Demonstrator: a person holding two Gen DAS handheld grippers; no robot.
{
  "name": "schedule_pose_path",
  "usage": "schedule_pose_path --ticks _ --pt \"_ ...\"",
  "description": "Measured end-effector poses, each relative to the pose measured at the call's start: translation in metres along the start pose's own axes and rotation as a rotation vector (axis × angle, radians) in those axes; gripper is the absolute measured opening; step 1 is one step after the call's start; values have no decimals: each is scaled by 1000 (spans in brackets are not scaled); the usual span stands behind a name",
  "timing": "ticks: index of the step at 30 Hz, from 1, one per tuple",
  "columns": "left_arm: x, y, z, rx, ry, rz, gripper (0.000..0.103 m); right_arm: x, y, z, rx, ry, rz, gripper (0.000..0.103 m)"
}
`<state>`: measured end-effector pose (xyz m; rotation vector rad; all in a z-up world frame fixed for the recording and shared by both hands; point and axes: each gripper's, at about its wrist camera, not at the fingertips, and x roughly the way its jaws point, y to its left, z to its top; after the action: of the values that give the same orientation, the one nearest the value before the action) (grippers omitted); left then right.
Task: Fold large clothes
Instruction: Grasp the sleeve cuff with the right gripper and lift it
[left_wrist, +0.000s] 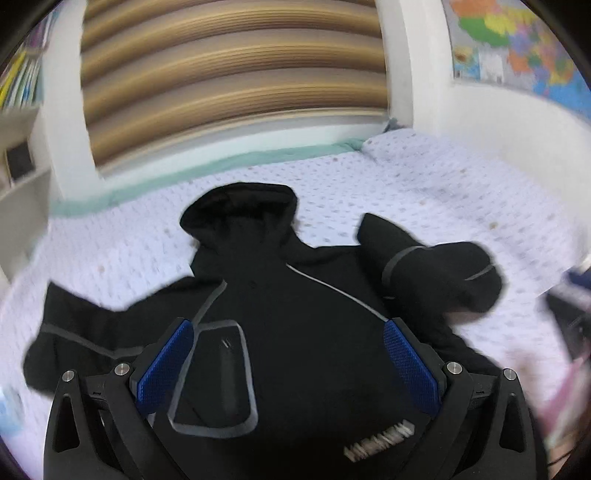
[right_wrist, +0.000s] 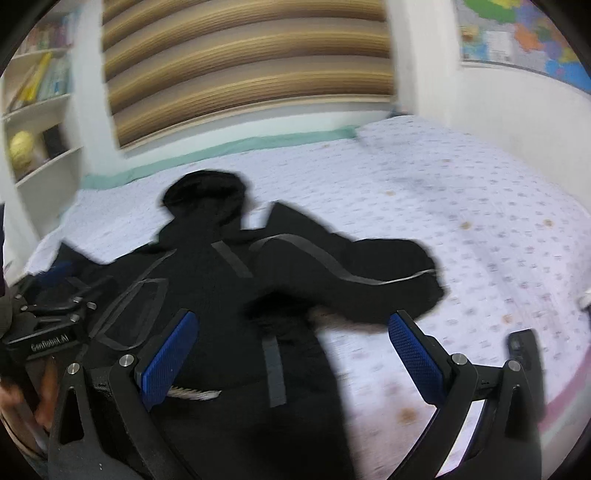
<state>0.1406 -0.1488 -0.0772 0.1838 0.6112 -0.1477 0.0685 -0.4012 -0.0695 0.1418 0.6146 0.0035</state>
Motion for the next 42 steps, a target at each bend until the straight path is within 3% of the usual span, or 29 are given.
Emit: schedule_pose_path --ticks 1,3,5,7,10,13,17,20,21,24,25,28,30,33,36,42 --pt "12 2 2 -9 16 -14 102 6 -15 3 9 0 -37 103" --pt "46 8 5 -82 86 -113 102 27 -47 8 52 24 -107 103" --pt "85 13 4 -188 179 -210 102 57 -84 13 129 84 -125 100" --pt "117 12 -4 -249 222 -243 102 82 -111 11 182 150 -113 92" --pt "160 4 -20 -228 283 -214 102 129 -152 2 307 262 -34 91" --pt "194 -8 -45 -198 370 -216 97 162 -177 -8 358 330 -35 91" --pt "188 -33 -56 -74 298 -113 98 202 -195 -23 472 401 45 90" --pt "185 -32 -61 -85 275 -124 98 224 -194 -15 455 361 14 88" --pt "185 -31 -61 -89 272 -129 98 228 -192 -10 442 345 23 82" --pt "181 -36 -64 -71 262 -114 98 234 -188 3 421 326 37 28" --pt "179 -30 -64 -68 261 -111 98 233 -190 8 425 312 50 25" --pt "182 -30 -62 -73 258 -117 98 199 -186 27 356 202 -75 21" --pt "184 -30 -62 -75 256 -120 98 166 -187 37 270 98 -259 21" --pt "183 -31 -62 -74 252 -119 98 141 -208 43 252 35 -478 21" --pt "183 -30 -62 -76 248 -121 99 144 -232 38 227 55 -697 21" --pt "185 -29 -61 -78 247 -127 100 205 -269 -4 193 252 -748 21"
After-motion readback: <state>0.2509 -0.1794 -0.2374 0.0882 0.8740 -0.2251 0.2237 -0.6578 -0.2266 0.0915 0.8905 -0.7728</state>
